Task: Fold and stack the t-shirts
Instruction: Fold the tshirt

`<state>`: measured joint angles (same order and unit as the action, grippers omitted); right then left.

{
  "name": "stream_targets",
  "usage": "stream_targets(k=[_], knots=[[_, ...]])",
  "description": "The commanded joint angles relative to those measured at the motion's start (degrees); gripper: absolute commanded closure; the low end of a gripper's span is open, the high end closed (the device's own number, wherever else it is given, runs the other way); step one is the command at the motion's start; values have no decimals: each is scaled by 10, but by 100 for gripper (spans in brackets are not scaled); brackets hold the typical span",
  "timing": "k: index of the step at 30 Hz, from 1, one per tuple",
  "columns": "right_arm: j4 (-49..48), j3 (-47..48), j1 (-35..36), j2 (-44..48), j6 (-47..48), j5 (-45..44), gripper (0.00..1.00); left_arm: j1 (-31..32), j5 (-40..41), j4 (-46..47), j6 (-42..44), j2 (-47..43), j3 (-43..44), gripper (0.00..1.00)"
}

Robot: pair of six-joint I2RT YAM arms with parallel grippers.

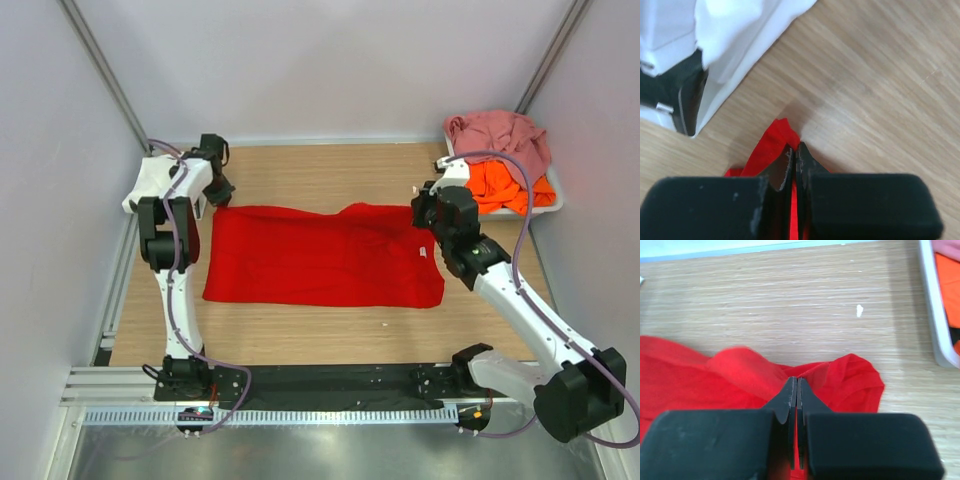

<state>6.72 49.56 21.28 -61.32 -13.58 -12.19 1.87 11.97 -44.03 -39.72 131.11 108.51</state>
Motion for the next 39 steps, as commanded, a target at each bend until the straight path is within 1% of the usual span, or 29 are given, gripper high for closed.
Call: stream_targets(k=[1, 2, 5, 7, 10, 13, 16, 18, 26, 29, 34, 38, 39], knots=[[5, -14, 3, 11, 12, -68, 99, -2, 1, -13, 6, -59, -27, 100], [5, -18, 2, 9, 13, -85, 99, -2, 0, -12, 4, -67, -36, 100], [-6, -23, 2, 3, 17, -99, 99, -1, 7, -4, 8, -100, -69, 100], [-16, -18, 2, -1, 22, -112, 99, -1, 17, -6, 16, -114, -76, 100], [-31, -5, 0, -29, 37, -130, 99, -1, 21, -19, 24, -118, -67, 100], [-50, 31, -10, -74, 44, -139, 99, -1, 23, -45, 32, -112, -33, 100], [-65, 59, -29, -134, 53, -110, 99, -1, 26, -69, 40, -111, -1, 100], [-64, 97, -45, -179, 59, -94, 99, 0, 31, -83, 50, -110, 16, 100], [-54, 207, -86, -242, 79, -64, 99, -1, 15, -98, 65, -139, 17, 100], [-37, 225, -88, -246, 93, -60, 99, 0, 8, -92, 66, -155, -10, 100], [-34, 202, -90, -224, 103, -57, 99, 1, 2, -71, 67, -203, -80, 100], [-28, 157, -90, -194, 96, -59, 99, 3, 2, -63, 65, -236, -130, 100], [-31, 133, -90, -179, 92, -62, 99, 5, 2, -62, 64, -249, -150, 100]])
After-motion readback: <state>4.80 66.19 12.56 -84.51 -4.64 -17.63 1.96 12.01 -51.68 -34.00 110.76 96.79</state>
